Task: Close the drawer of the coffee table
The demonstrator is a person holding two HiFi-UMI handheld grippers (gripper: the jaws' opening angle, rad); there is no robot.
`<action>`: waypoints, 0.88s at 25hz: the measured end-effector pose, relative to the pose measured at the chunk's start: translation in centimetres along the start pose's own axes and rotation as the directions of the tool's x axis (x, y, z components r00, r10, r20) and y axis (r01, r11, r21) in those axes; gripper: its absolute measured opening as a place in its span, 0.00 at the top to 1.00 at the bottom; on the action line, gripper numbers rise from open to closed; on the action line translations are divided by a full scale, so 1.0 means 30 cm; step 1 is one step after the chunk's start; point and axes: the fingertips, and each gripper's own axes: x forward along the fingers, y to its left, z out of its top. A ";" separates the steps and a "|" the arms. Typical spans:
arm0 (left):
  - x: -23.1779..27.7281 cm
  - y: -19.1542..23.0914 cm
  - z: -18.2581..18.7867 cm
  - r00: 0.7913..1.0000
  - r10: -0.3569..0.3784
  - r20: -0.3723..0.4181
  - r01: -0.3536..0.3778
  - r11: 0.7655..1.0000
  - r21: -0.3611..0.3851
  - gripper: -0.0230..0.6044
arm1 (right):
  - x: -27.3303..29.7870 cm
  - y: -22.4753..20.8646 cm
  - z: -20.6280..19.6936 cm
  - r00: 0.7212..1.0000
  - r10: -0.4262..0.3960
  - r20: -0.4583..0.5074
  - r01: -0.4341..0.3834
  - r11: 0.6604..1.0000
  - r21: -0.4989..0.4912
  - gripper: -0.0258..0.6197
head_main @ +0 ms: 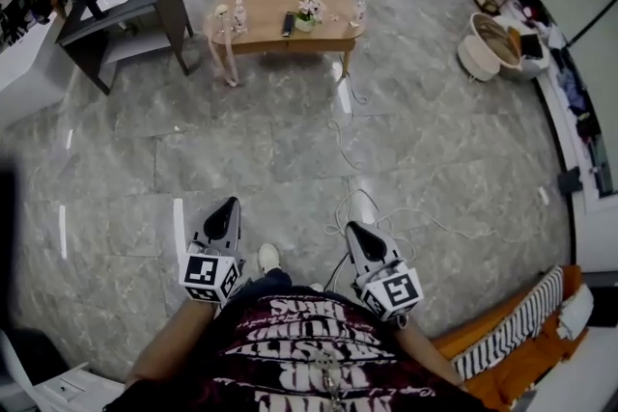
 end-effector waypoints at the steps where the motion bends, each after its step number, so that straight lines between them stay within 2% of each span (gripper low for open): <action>1: 0.015 0.016 0.004 1.000 -0.008 0.001 0.008 1.000 -0.001 0.93 | 0.015 -0.001 0.008 1.000 -0.008 -0.001 0.008 1.000 -0.005 0.91; 7: 0.101 0.112 0.006 0.999 -0.041 -0.019 0.040 0.999 -0.013 0.93 | 0.091 -0.007 0.057 0.997 -0.075 -0.013 0.075 0.997 -0.005 0.91; 12: 0.147 0.168 0.003 0.997 -0.070 -0.010 0.070 0.997 -0.028 0.93 | 0.132 0.034 0.078 0.997 -0.075 -0.004 0.075 0.995 -0.067 0.91; 16: 0.165 0.169 0.001 0.996 -0.091 -0.010 0.090 0.995 -0.038 0.93 | 0.133 -0.001 0.064 0.991 -0.123 -0.046 0.122 0.992 -0.021 0.91; 22: 0.193 0.169 -0.033 0.995 -0.087 -0.050 0.085 0.996 -0.041 0.93 | 0.159 -0.058 0.042 0.991 -0.114 -0.071 0.115 0.993 0.013 0.91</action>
